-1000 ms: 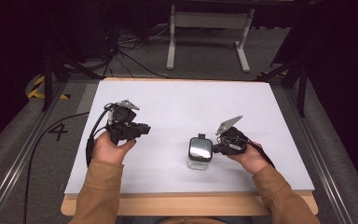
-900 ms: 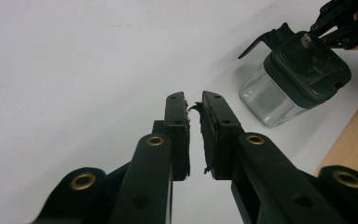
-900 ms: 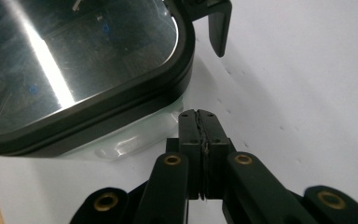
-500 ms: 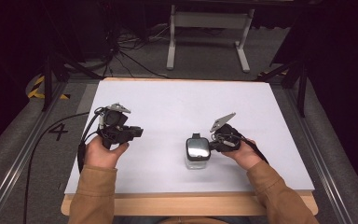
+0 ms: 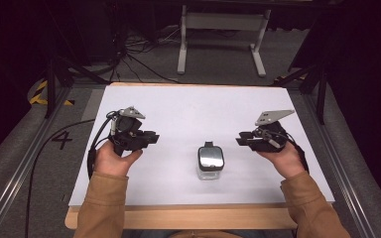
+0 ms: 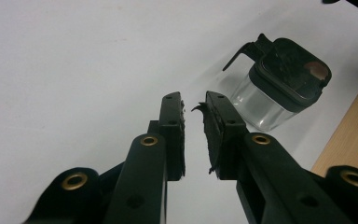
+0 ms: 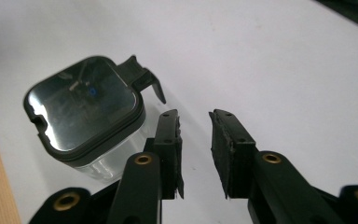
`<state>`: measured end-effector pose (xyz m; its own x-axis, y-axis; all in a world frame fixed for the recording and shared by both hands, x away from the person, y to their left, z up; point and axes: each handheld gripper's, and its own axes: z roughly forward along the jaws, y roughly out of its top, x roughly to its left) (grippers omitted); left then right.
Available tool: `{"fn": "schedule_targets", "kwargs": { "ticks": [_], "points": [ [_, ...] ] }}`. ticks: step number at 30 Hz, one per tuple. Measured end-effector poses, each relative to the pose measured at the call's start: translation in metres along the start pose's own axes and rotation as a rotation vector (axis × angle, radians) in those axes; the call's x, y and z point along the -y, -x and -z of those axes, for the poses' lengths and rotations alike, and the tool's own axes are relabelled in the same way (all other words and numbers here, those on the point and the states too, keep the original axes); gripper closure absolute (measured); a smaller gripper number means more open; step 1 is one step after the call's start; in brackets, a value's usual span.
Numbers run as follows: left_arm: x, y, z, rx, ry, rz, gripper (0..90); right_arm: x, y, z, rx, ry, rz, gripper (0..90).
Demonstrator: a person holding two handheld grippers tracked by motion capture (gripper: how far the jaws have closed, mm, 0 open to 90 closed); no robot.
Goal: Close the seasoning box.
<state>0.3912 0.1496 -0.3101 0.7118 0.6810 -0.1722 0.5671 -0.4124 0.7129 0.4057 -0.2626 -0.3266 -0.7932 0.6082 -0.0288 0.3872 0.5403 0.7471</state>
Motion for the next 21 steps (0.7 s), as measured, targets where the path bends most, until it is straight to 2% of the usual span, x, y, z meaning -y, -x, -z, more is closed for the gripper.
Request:
{"fn": "schedule_targets", "kwargs": {
  "ticks": [4, 5, 8, 11, 12, 15, 18, 21],
  "points": [
    [-0.001, -0.004, -0.001, -0.014, 0.003, 0.002, 75.2, 0.004, 0.009, 0.018, 0.027, 0.035, -0.026, 63.2],
    [-0.001, -0.004, -0.001, -0.014, 0.003, 0.002, 74.7, 0.004, 0.009, 0.018, 0.027, 0.035, -0.026, 63.2],
    [-0.001, -0.009, -0.001, -0.035, 0.001, 0.007, 73.2, 0.012, 0.020, 0.035, 0.054, 0.057, -0.056, 59.3],
    [-0.001, -0.012, -0.001, -0.036, 0.008, 0.007, 72.4, 0.016, 0.025, 0.043, 0.069, 0.069, -0.073, 58.3],
    [-0.001, -0.014, -0.002, -0.038, 0.010, 0.005, 71.7, 0.021, 0.032, 0.050, 0.083, 0.084, -0.091, 56.2],
    [0.001, -0.019, -0.004, -0.063, 0.028, 0.007, 69.4, 0.027, 0.038, 0.056, 0.105, 0.089, -0.108, 54.5],
    [0.005, -0.029, -0.009, -0.099, 0.049, 0.015, 68.0, 0.040, 0.051, 0.062, 0.148, 0.099, -0.126, 52.2],
    [0.009, -0.035, -0.014, -0.102, 0.052, 0.020, 67.2, 0.047, 0.057, 0.064, 0.182, 0.108, -0.120, 50.9]
  ]
}}
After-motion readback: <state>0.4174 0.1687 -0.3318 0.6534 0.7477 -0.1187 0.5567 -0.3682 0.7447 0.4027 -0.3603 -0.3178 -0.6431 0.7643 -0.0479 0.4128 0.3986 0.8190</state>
